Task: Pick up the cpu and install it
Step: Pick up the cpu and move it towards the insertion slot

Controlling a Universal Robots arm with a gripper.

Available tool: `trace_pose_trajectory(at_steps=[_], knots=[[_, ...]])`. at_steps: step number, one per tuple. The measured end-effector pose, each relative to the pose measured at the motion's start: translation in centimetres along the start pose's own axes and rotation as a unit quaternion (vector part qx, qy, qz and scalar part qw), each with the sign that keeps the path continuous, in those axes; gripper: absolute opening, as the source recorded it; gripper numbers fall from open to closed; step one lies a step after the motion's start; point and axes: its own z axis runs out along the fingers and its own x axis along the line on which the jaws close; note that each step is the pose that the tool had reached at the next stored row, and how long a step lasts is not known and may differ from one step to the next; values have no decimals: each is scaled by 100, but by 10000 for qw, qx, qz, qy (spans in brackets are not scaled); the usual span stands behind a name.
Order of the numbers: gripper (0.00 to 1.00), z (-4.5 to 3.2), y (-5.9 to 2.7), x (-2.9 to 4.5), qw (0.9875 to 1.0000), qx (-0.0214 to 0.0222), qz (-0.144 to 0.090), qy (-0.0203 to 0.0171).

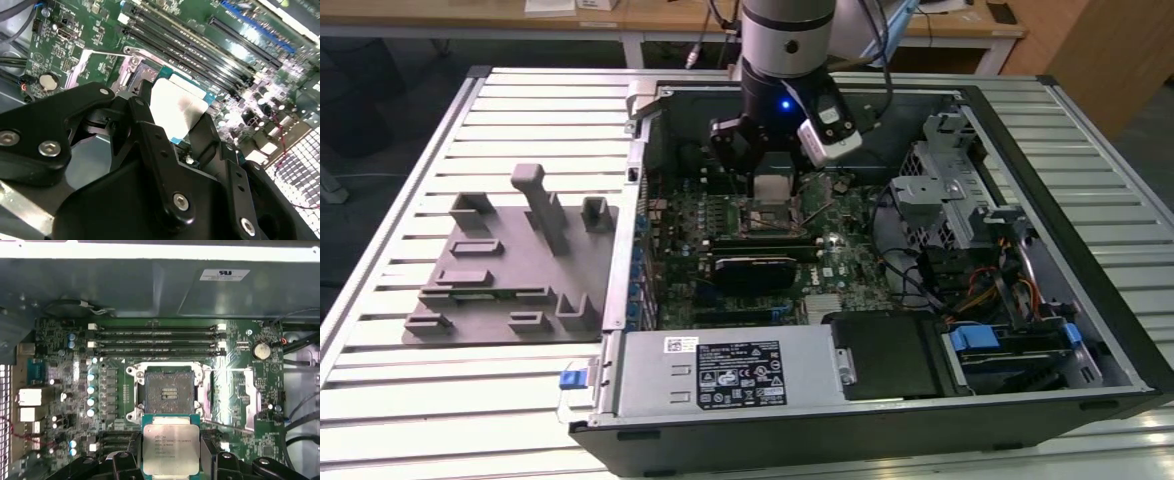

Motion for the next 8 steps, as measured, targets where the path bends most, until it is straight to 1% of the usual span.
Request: trace_pose_trajectory(at_steps=[8], knots=[[55, 77, 109, -7, 10000, 0, 0, 3]])
